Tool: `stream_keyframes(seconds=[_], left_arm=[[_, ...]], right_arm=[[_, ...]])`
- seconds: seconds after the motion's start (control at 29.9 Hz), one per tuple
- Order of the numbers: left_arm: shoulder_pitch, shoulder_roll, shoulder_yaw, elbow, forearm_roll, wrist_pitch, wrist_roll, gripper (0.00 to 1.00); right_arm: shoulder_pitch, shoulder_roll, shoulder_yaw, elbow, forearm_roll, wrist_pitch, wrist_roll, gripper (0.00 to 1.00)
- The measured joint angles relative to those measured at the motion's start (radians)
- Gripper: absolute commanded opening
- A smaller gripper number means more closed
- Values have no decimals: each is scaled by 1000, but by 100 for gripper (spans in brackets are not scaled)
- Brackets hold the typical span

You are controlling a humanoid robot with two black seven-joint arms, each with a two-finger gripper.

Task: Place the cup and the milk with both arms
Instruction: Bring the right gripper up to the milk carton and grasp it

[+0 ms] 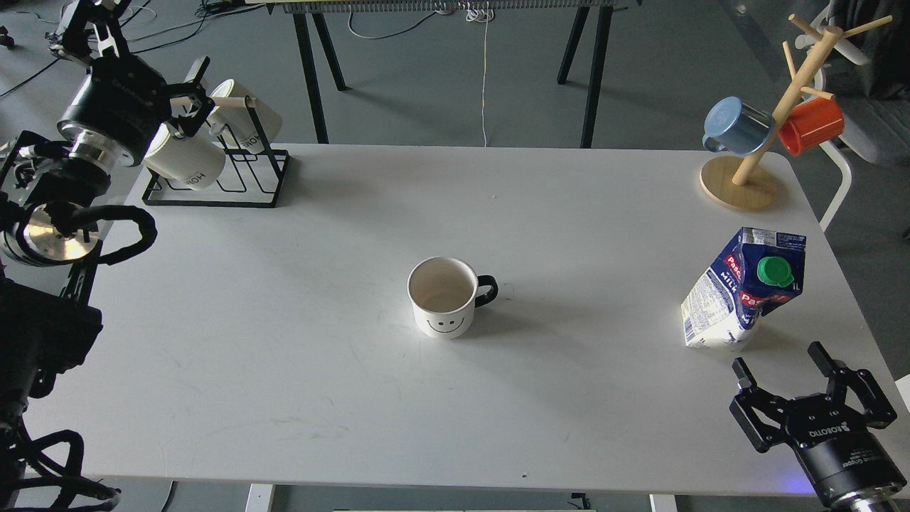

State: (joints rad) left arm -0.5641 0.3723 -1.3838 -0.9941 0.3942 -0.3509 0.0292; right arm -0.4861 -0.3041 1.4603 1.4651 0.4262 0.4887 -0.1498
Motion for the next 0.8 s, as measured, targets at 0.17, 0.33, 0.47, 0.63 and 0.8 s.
stream_keyframes(seconds=[0.17, 0.33, 0.47, 0.63, 0.8], left_arm=[[-5, 8, 0, 0, 0, 0, 0, 100], [-6, 11, 0, 0, 0, 0, 0, 100], [-7, 11, 0, 0, 1, 0, 0, 100], [-19, 11, 0, 0, 2, 0, 0, 100], [-21, 11, 0, 0, 2, 0, 0, 100]], right_arm=[[33, 23, -15, -35, -15, 0, 3, 99], [65, 42, -17, -60, -16, 0, 4, 99], [95, 53, -17, -63, -16, 0, 6, 99], [134, 66, -17, -64, -26, 0, 7, 99], [167, 84, -17, -70, -47, 0, 8, 98]])
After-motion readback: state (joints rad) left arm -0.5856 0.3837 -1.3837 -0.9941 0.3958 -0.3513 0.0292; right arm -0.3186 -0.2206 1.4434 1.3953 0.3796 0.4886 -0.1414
